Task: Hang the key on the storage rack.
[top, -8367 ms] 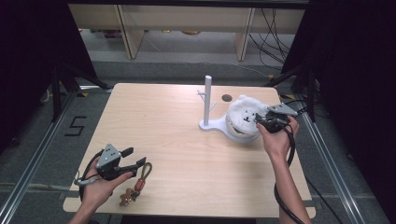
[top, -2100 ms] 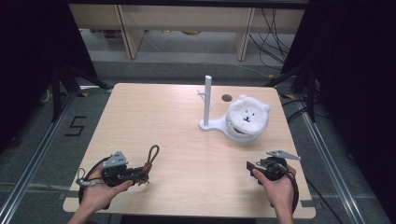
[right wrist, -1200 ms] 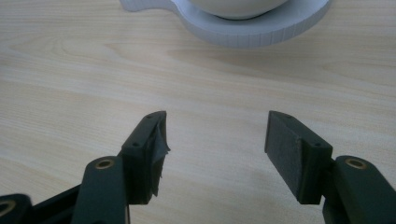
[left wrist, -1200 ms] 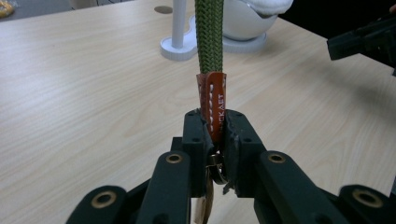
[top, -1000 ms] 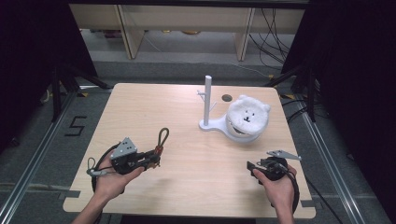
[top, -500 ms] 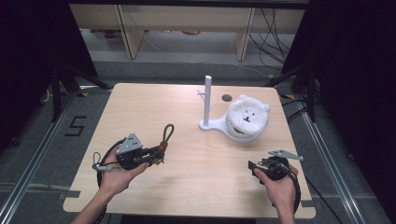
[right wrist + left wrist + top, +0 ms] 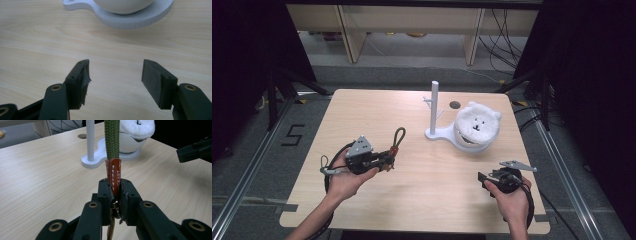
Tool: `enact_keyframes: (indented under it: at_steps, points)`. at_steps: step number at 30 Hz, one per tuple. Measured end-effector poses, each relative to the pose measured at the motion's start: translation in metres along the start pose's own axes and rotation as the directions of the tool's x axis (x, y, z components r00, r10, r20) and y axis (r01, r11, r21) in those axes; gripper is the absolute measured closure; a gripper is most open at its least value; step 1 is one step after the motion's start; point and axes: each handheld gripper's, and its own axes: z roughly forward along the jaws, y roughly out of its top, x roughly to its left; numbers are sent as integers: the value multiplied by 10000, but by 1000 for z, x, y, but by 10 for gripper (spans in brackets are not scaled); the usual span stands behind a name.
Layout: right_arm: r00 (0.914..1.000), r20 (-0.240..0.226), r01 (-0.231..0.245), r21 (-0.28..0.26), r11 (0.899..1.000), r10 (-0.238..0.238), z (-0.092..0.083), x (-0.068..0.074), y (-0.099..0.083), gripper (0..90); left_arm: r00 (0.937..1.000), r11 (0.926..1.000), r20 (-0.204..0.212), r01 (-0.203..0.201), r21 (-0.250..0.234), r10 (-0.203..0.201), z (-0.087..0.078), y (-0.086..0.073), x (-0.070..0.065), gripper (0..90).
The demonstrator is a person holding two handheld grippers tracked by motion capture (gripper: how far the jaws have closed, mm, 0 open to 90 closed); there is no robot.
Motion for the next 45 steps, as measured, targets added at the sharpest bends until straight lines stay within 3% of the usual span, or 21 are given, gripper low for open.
enact_keyframes:
  at_steps: [5, 13, 14, 15, 16, 17, 19, 20, 24, 28, 32, 33, 45]
  points:
    - [9999, 105, -3, 53, 10000, 2, 0, 0, 0, 403, 9999, 10000, 109, 70, -64, -70, 6, 6, 3, 792]
    - [9999, -66, 81, -62, 9999, -81, 0, 2, 0, 403, 9998, 9999, -215, 63, 149, -60, 18, 17, 10, 792]
    - [9998, -44, -178, 9, 9998, 178, -1, 4, 0, 404, 9999, 9998, -146, 74, 162, -72, 21, 18, 11, 792]
    - [9999, 48, 111, -64, 9999, -110, 0, 2, 0, 404, 9999, 9998, -128, 27, 179, -24, 23, 20, 11, 792]
    - [9997, -25, -236, -8, 9997, 236, 0, 4, 0, 404, 9999, 9997, -116, 48, 227, -46, 25, 22, 12, 792]
    - [9999, 72, 110, -28, 9999, -110, -1, 2, 0, 404, 9999, 9998, -108, 14, 185, -12, 27, 24, 13, 792]
    - [9999, 5, 111, -36, 9999, -111, 0, 2, 0, 404, 9999, 9998, -75, 104, 158, -103, 31, 29, 14, 792]
    - [9996, -51, -269, 55, 9996, 270, -1, 5, 0, 404, 9998, 9998, -143, 114, 157, -112, 32, 32, 15, 792]
    - [9995, -64, -321, -1, 9995, 321, -1, 4, 0, 404, 9996, 9999, -211, 170, -3, -170, 36, 41, 19, 792]
    - [9995, -24, -317, 14, 9995, 317, -2, 5, 0, 404, 9994, 9998, -318, 142, 138, -137, 43, 46, 22, 792]
    - [9996, 42, -287, 64, 9996, 287, -2, 5, 0, 403, 9983, 9997, -564, 164, 159, -155, 50, 47, 23, 791]
    - [10000, 26, 88, -52, 9999, -88, -1, 2, 0, 403, 9975, 9996, -693, 165, 225, -149, 51, 47, 23, 791]
    - [9999, 42, 147, 10, 9999, -147, -2, 2, 0, 406, 9930, 9989, -1182, -5, 465, 60, 63, 59, 26, 791]
